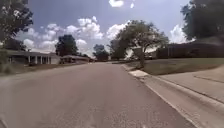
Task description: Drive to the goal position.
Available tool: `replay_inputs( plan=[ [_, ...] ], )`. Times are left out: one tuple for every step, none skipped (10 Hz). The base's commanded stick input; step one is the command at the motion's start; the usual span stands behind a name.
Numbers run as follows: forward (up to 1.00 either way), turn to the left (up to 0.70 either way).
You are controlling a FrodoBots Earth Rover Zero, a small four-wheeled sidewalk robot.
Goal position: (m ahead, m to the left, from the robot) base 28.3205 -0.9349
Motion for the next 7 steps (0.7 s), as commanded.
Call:
replay_inputs(
  plan=[
    [0.7,0.0],
    [0.7,0.0],
    [0.7,0.0],
    [0.7,0.0],
    [0.7,0.0],
    [0.7,0.0],
    [0.7,0.0]
  ],
)
